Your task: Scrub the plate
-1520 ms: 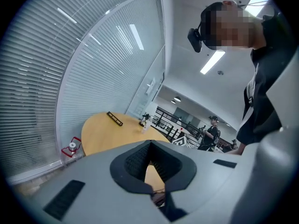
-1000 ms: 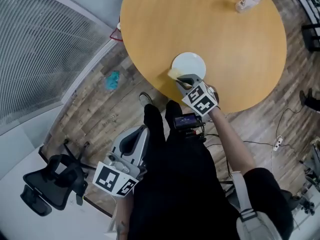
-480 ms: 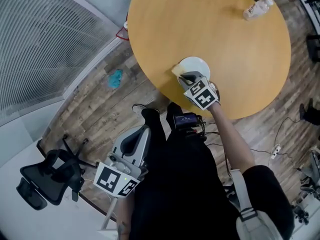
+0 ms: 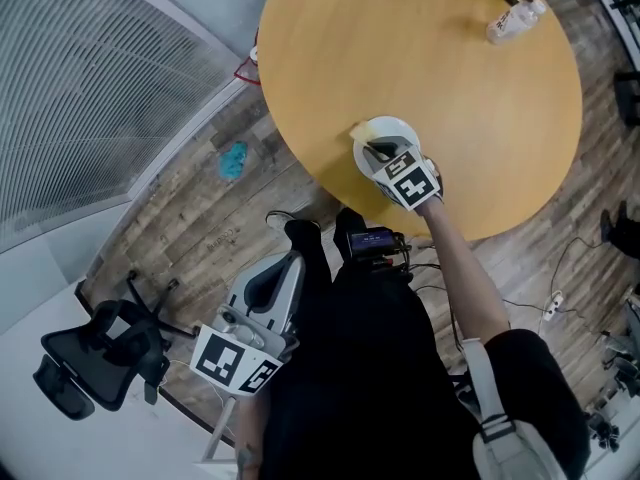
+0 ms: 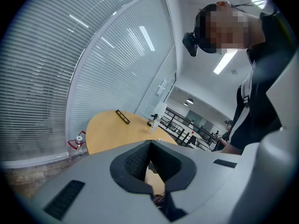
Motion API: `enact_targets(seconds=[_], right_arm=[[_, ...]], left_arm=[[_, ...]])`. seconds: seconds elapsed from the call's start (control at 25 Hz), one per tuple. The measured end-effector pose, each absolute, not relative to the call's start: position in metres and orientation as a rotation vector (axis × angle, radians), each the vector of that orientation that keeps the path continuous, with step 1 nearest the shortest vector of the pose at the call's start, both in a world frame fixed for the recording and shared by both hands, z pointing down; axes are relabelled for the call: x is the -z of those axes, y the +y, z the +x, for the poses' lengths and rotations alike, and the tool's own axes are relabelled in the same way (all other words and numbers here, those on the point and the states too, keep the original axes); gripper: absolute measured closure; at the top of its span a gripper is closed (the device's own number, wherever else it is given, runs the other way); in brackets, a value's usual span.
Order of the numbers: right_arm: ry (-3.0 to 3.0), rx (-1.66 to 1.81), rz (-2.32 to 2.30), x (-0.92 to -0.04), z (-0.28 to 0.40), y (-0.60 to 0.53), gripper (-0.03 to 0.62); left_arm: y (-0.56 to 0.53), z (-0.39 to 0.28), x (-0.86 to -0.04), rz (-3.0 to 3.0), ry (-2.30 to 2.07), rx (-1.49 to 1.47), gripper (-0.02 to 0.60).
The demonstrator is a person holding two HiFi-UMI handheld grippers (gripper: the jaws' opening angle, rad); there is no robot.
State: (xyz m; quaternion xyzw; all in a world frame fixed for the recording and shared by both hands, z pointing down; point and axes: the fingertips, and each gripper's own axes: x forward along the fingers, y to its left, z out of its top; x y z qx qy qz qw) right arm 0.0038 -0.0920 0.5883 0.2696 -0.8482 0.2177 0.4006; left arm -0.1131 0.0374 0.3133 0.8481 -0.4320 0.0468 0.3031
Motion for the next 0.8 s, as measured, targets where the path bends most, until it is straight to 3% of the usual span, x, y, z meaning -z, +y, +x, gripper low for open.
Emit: enact_targets(seconds=[0.8], right_arm=[[-2.055, -0.642, 0.845, -0.593, 0.066, -0.115, 0.568]], left_arm=[[0.045, -0.102, -0.308, 2.275, -1.135, -0.123, 0.571]])
